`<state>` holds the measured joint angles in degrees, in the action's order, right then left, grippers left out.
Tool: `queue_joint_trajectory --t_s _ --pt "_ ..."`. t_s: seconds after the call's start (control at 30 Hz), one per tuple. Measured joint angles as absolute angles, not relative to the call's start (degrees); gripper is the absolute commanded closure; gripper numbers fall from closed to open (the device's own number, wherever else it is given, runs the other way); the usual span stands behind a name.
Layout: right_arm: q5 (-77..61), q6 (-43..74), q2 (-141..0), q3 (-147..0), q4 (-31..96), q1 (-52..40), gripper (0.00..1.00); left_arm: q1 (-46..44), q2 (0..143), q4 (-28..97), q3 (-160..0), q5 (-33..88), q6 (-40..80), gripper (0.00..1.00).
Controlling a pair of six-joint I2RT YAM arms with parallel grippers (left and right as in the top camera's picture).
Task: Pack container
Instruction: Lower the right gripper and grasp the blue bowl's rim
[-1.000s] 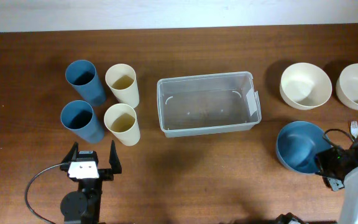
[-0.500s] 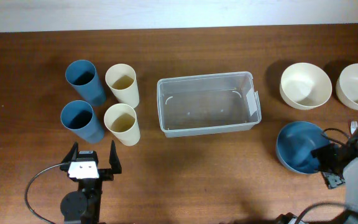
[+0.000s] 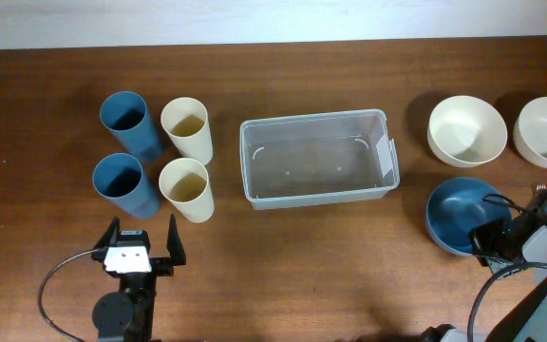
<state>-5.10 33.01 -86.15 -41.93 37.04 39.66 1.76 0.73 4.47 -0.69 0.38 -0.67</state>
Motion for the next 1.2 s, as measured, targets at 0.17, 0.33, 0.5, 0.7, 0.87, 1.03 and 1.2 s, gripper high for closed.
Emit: queue_joint_trajectory --t_s 0.17,0.33,0.5,0.7,0.87,1.03,1.2 --pt "-5.13 32.97 -86.15 -41.93 36.99 39.66 0.96 1.76 0.73 4.47 -0.69 0.38 -0.67 0.0" --pt "-5.3 32.99 -86.08 -41.93 37.21 39.66 0.96 1.76 0.73 4.47 -0.69 0.38 -0.67 0.0" --pt "-5.17 32.99 -84.2 -41.91 38.87 39.66 0.96 1.76 0.73 4.47 -0.69 0.38 -0.67 0.0" --pt "-4.36 32.97 -79.35 -41.43 41.47 39.66 0.96 1.76 0.73 4.47 -0.69 0.4 -0.67 0.0" --pt "-4.4 33.01 -74.28 -41.34 42.98 39.66 0.96 1.76 0.73 4.47 -0.69 0.4 -0.67 0.0" --pt "-4.67 32.97 -71.22 -41.34 43.99 39.66 0.96 1.76 0.73 4.47 -0.69 0.38 -0.67 0.0" --pt "-7.86 32.97 -69.04 -41.34 45.23 39.66 0.96 1.76 0.73 4.47 -0.69 0.38 -0.67 0.0"
